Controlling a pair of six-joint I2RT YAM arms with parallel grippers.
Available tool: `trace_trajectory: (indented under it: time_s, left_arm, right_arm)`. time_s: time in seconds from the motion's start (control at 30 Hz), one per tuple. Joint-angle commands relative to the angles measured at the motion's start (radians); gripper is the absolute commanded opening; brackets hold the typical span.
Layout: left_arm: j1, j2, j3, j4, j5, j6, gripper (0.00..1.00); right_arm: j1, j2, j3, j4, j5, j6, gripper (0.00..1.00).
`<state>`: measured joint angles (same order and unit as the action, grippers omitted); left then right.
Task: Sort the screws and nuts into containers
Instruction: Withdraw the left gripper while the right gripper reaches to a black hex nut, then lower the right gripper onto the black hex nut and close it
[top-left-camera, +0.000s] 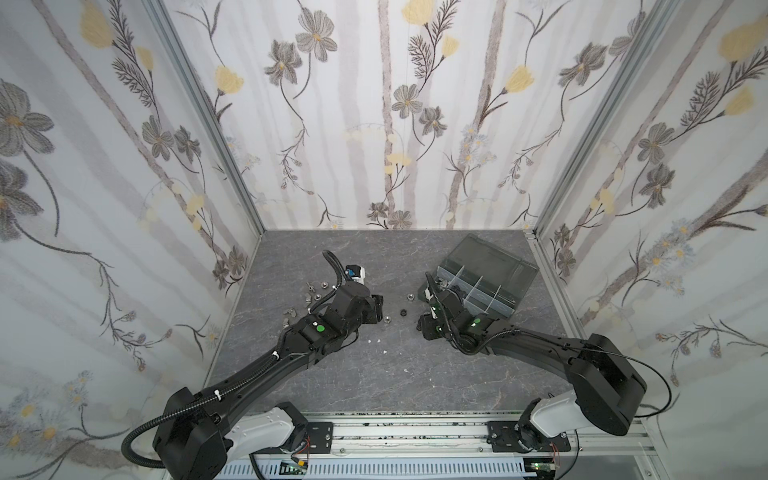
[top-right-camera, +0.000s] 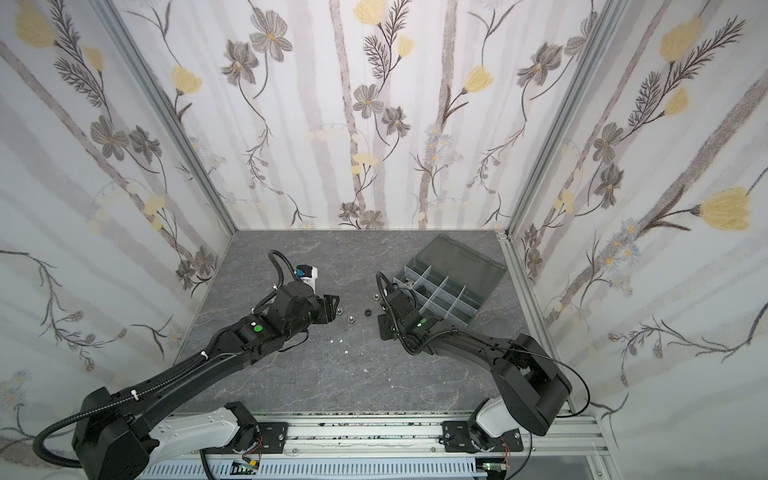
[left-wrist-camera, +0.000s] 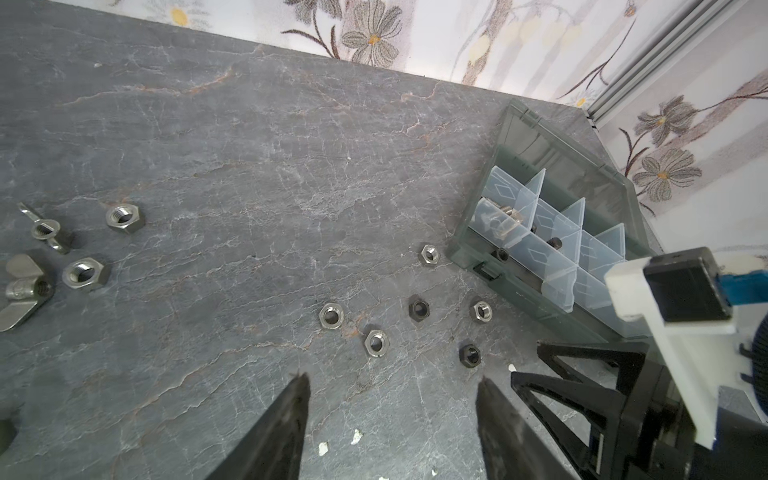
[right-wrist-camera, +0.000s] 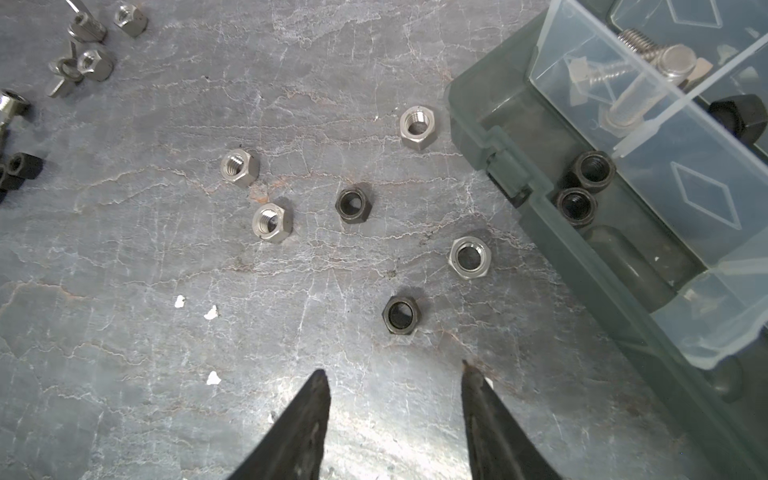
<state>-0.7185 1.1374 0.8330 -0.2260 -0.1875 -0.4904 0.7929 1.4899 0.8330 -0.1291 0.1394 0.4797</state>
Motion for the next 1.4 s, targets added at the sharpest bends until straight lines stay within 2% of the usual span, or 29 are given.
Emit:
trace_trajectory:
  time_s: [0.0, 0.17, 0.53, 0.97, 1.37]
  left_arm:
    - [0.004, -0.022, -0.023, 0.042, 0.005, -0.019, 0.65]
    - [0.011, -0.047, -0.052, 0.042, 0.005, -0.017, 0.66]
    - [0.019, -0.085, -0.093, 0.033, 0.009, -0.02, 0.68]
    - [0.031, -0.105, -0.11, 0.016, -0.001, -0.008, 0.7]
    - [0.037, -0.103, -0.111, 0.016, 0.003, -0.005, 0.7]
  right_arm:
    - [0.009, 0.029, 0.02, -0.017, 0.035, 0.013, 0.54]
    - [0.02, 0.09, 0.044, -0.015, 0.04, 0.016, 0.56]
    - [0.02, 0.206, 0.082, 0.002, 0.043, 0.017, 0.56]
    - [0.02, 0.276, 0.126, 0.002, 0.043, 0.001, 0.43]
    - [0.012, 0.313, 0.138, -0.004, 0.041, -0.017, 0.37]
